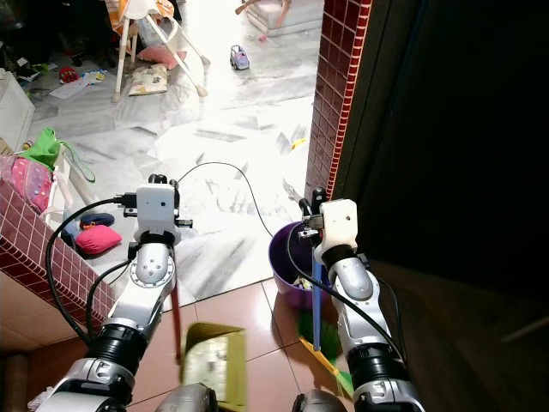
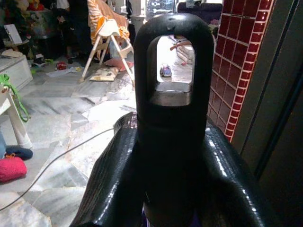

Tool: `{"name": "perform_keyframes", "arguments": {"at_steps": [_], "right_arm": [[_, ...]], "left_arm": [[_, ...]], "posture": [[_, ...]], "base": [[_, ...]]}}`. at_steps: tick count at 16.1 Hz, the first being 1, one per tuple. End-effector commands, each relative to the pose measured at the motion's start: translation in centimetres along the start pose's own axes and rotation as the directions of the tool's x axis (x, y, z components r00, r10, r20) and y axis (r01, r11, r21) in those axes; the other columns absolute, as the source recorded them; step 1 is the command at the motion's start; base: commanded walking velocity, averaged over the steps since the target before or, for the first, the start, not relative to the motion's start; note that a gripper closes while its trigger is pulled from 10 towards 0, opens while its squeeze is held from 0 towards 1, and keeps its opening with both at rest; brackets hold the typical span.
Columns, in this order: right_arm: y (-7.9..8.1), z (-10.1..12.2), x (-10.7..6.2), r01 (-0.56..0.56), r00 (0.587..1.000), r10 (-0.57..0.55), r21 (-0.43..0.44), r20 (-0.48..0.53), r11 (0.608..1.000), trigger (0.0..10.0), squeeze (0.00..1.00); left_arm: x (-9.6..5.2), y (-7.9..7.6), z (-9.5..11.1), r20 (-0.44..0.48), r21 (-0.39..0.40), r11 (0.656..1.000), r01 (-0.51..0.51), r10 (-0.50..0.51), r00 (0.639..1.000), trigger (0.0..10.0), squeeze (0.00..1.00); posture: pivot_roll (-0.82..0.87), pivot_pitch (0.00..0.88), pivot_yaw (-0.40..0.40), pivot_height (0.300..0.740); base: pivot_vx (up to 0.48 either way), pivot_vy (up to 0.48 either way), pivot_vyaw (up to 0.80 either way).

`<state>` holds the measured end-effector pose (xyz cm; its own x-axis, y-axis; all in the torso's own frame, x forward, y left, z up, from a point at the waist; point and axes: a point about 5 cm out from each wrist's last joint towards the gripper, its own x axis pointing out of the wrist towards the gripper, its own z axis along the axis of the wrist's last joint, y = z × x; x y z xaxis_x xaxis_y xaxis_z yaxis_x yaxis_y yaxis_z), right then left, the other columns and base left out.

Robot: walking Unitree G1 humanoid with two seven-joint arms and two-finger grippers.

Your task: Sweep floor

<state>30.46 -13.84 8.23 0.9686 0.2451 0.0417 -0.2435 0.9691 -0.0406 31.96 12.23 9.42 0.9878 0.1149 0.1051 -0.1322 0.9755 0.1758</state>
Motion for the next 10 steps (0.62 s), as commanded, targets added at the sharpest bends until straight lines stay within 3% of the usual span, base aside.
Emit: {"name": "perform_keyframes", "arguments": {"at_steps": [1,10], "right_arm": [[0.29,0.00,0.09,0.010,1.000,-0.010,0.060,0.004,0.998,10.0,0.00],[-0.12,-0.16,-0.24,0.024,1.000,-0.024,0.056,-0.004,0.998,10.0,0.00]], "left_arm": [[0.08,0.30,0.27,0.023,0.003,1.000,-0.013,0.013,1.000,10.0,0.00],[0.48,0.51,0.53,0.023,-0.007,1.000,-0.027,0.027,0.999,10.0,0.00]], "posture": [[-0.11,0.000,0.062,0.740],[-0.12,0.000,0.069,0.740]], "base": [[-0.345,0.000,0.00],[-0.331,0.000,0.00]]}}
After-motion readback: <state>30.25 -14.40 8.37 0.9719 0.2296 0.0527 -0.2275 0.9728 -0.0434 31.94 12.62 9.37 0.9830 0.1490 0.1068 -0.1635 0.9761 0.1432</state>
